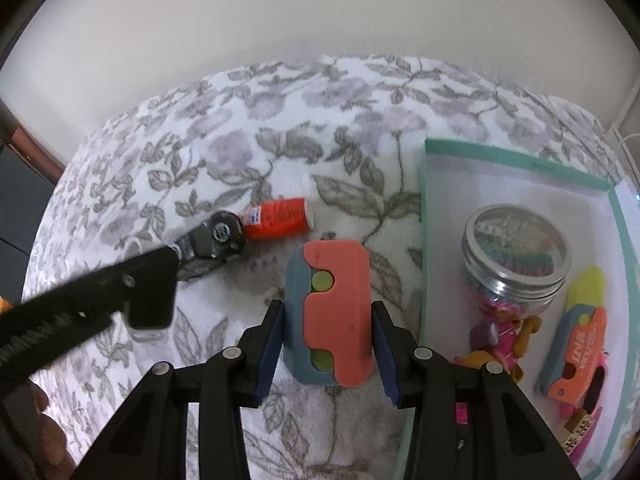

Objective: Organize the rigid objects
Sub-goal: 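Lift earphone case and toy knife and carry both over the tray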

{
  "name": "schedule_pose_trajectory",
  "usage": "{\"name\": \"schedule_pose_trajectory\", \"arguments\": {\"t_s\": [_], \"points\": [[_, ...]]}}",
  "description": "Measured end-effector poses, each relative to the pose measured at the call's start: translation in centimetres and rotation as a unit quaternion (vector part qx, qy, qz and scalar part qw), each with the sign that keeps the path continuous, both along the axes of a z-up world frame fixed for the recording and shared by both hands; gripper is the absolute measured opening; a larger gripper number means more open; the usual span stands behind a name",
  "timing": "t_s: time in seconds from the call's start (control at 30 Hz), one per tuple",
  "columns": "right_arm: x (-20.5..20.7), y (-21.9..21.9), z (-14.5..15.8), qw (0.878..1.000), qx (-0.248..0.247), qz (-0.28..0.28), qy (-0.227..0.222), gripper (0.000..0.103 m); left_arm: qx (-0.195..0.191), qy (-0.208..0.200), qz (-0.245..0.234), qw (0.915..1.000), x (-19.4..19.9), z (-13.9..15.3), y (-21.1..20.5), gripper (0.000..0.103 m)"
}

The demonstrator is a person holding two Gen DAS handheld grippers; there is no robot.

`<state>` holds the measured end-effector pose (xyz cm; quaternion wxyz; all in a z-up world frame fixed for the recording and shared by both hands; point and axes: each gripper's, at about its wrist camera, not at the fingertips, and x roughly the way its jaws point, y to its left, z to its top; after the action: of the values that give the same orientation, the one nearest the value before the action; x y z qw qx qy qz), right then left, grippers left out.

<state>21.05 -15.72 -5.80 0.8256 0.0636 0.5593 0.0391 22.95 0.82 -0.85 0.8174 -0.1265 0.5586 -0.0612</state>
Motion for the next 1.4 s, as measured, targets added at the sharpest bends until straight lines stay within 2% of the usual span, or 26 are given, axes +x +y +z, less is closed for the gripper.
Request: {"name": "schedule_pose_trajectory", "arguments": {"t_s": [0.2,0.4,0.63,0.97,1.23,1.4], "points": [[-0.4,-0.8,3.3,0.999,0.009,-0.006,-0.035,0.045,-0.010,-0.064,0.004,0.9979,-0.8,4.4,0.7,0.050],[-1.2,-2.5,6.9,0.997,-0.005,-0.023,-0.074,0.045,-0.012,-0.110,-0.001,0.9939,-1.4,7.2,-0.3,0.050],[-1.9,-6.3,9.2,0.992,-0.049,-0.059,-0.096,0.045,-0.012,-0.121,-0.022,0.9924,-1.8,7.9,-2.2,0.050],[-3.3,-12.2,10.1,0.985,-0.078,-0.115,-0.098,0.045,-0.012,-0.130,-0.058,0.9897,-2.6,8.2,-6.3,0.050],[-4.5,-16.3,10.2,0.978,-0.098,-0.161,-0.092,0.045,-0.020,-0.138,-0.123,0.9827,-3.7,8.1,-11.8,0.050],[-5.1,-18.6,10.3,0.973,-0.107,-0.188,-0.085,0.045,-0.023,-0.129,-0.172,0.9763,-4.5,6.7,-15.8,0.050]]}}
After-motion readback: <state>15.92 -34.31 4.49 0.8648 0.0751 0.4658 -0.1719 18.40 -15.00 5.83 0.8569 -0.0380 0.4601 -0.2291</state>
